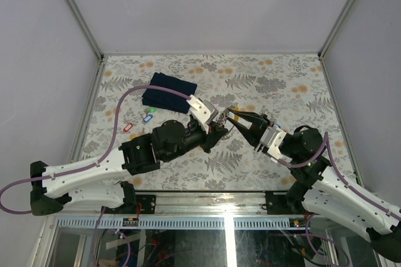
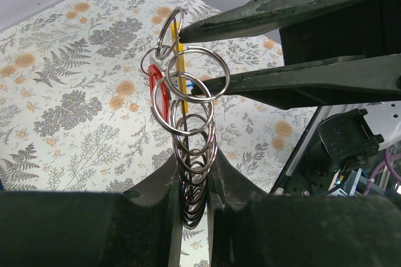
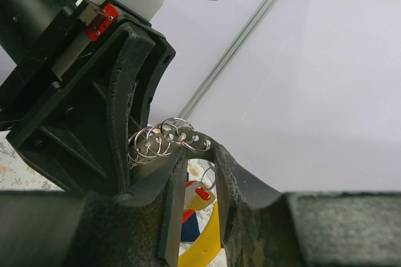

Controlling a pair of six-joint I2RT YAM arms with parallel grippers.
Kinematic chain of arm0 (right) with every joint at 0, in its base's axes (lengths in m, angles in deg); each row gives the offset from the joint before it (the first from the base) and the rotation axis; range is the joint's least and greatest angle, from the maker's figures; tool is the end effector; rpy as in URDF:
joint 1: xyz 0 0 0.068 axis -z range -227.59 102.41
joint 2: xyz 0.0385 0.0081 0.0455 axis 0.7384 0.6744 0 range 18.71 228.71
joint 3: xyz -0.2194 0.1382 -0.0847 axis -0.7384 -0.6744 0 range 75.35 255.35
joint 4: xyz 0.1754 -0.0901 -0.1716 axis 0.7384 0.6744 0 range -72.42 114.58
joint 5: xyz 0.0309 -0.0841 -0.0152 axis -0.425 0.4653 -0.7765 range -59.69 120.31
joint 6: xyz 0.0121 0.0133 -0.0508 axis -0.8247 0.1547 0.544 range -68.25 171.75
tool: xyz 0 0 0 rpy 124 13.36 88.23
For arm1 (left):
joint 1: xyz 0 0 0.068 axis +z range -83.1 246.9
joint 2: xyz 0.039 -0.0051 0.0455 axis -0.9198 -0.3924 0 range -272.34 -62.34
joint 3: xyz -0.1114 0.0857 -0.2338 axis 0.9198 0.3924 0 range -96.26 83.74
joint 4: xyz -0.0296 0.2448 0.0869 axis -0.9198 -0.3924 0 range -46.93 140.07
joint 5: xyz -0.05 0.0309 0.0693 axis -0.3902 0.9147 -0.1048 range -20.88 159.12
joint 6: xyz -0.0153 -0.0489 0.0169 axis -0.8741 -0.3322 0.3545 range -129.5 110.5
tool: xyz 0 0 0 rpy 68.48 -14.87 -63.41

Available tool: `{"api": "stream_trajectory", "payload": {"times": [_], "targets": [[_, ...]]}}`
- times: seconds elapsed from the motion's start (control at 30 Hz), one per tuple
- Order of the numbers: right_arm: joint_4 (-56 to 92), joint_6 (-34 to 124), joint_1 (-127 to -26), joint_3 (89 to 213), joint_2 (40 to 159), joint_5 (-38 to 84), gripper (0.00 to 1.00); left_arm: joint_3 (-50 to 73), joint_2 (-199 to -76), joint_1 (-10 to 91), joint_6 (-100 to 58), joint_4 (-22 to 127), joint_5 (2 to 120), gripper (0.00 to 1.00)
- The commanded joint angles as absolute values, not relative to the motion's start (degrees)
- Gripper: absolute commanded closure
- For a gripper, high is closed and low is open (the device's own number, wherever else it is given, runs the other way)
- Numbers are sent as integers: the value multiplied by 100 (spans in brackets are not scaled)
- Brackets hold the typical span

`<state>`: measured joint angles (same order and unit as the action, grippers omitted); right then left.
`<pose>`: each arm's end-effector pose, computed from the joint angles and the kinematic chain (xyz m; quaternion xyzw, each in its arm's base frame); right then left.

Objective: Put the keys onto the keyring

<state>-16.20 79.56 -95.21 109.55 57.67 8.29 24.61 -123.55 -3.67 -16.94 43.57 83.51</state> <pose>0.0963 0.1251 0.3708 -0.4348 0.2933 0.2409 0.8166 0.0906 -0.2301 0.3797 0.3240 0.6836 -0.3335 0.5626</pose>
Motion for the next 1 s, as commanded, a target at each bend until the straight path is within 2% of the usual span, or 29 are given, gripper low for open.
{"api": "stream_trajectory", "payload": {"times": [0.0,0.2,0.57,0.77,0.97], "targets": [[-1965,8023,-9547,11042,5725,792,68,2289,-12355,-395,-1627,4752,8344,100],[-1898,8229,-9549,11058,5672,720,64,2264,-12385,-403,-1610,4753,8345,100],[-1327,8895,-9553,11297,5707,505,64,2222,-12459,-406,-1601,4777,8314,99],[-1234,8977,-9550,11315,5704,482,68,2213,-12482,-398,-1592,4769,8307,100],[-1191,9003,-9549,11312,5669,481,82,2213,-12466,-396,-1583,4760,8323,99]]}}
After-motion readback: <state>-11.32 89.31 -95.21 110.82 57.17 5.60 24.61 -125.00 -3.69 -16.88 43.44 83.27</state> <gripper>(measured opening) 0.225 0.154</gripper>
